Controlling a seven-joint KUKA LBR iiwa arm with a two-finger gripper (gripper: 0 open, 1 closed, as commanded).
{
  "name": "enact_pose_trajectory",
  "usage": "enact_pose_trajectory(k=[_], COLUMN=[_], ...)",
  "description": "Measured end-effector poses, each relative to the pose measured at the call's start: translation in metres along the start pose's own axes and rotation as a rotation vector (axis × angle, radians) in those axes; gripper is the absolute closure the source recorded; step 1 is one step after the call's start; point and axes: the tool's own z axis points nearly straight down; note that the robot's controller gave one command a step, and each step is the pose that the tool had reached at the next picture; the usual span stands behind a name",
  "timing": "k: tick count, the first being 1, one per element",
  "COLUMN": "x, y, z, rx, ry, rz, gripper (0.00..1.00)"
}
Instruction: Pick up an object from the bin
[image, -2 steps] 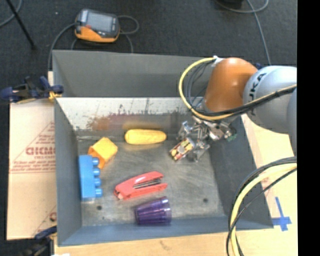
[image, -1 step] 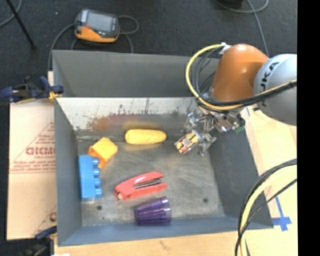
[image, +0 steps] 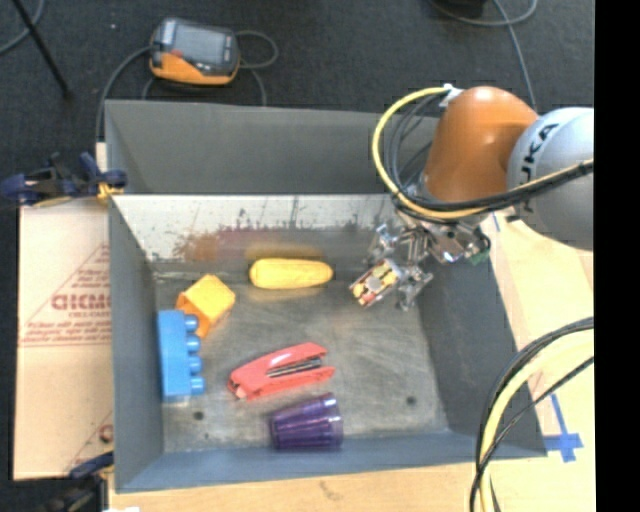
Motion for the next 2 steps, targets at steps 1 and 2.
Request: enact_pose_trajectory(k=[1,2], x=[0.0,-0.002], y=[0.0,-0.003], z=[-0.004,-0.058], rx=[0.0,0.003], ry=[-0.001,-0.001], rz=[0.001,0.006], gripper=[1.0,1.0])
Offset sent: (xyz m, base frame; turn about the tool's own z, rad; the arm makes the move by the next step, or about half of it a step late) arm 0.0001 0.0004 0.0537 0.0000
